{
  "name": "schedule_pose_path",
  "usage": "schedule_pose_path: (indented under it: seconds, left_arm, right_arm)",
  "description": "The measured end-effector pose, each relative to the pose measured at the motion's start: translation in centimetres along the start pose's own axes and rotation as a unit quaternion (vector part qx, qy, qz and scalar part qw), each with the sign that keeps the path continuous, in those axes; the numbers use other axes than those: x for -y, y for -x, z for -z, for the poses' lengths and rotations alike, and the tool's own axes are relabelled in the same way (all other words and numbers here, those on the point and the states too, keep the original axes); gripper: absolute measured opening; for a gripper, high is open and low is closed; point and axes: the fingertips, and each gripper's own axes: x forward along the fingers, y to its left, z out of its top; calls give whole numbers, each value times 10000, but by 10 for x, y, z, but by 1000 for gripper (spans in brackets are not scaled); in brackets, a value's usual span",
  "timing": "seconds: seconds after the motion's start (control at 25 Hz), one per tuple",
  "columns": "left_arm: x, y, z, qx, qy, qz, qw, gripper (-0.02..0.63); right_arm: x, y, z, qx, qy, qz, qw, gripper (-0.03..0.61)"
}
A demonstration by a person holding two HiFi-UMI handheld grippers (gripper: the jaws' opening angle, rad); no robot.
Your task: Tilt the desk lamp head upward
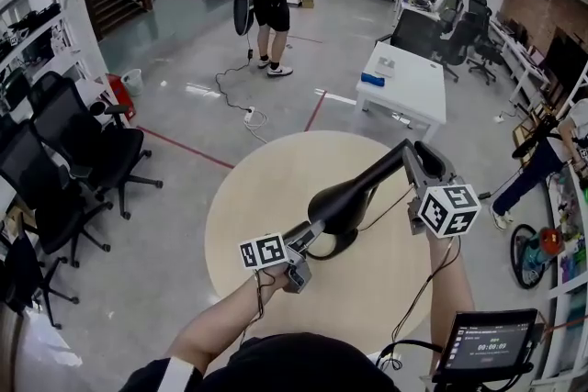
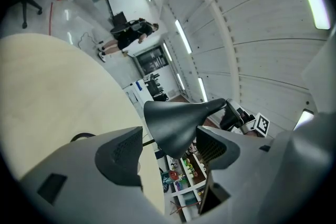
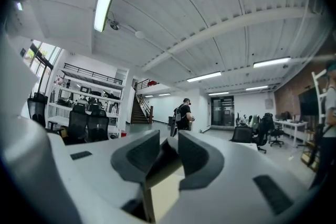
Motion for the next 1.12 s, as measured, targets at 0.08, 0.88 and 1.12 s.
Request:
schedule_pose_path:
  seconds: [0.08,0.88,1.12]
  left_arm:
    - [4,3,2,10,4,103,9999,327]
    - [-9,-13,4,12,-109,-30,9999,253]
    - [-11,-12,-5,-11,-383,-193,9991,181]
  right_arm:
    - [-2,1,1,-6,-22,-22,10000,101]
    - [2,1,1,4,-109,-191,9998,101]
    - [5,0,2,31,-45,-138,9999,101]
